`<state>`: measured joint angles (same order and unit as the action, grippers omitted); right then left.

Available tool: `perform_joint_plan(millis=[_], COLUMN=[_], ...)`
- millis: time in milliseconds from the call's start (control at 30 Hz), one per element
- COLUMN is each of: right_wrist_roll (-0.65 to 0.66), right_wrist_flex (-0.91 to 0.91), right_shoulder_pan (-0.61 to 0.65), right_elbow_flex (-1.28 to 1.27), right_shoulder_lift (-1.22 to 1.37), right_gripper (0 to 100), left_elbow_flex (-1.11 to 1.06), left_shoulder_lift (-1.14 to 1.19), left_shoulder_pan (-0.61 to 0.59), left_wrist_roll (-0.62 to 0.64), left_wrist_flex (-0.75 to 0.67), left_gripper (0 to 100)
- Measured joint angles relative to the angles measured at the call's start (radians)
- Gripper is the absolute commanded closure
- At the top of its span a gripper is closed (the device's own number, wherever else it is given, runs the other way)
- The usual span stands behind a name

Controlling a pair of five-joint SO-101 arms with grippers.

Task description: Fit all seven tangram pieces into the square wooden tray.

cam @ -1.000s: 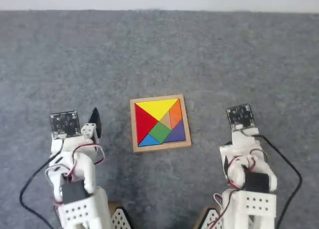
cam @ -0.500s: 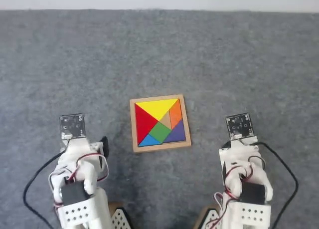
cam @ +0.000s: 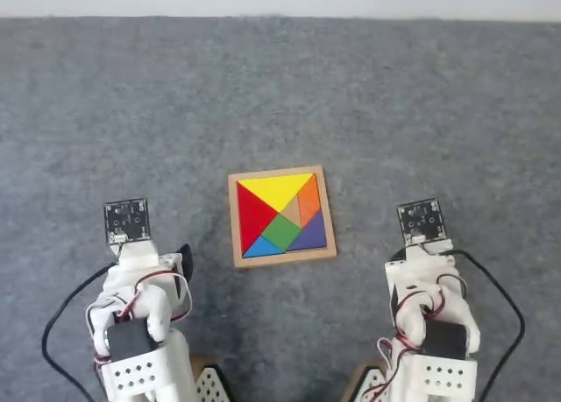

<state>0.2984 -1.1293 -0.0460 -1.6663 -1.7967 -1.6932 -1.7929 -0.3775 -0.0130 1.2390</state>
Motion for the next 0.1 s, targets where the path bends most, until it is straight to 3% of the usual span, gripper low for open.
perform_joint_plan(millis=[100], right_wrist_roll=[0.000], right_wrist_flex=[0.000], right_shoulder_pan=[0.000], right_elbow_flex=[0.000], right_shoulder_lift=[0.000], right_gripper=[98.6], left_elbow_flex=[0.000], left_shoulder_lift=[0.000], left_shoulder_pan=[0.000], left_wrist_roll=[0.000], left_wrist_flex=[0.000], left_gripper=[77])
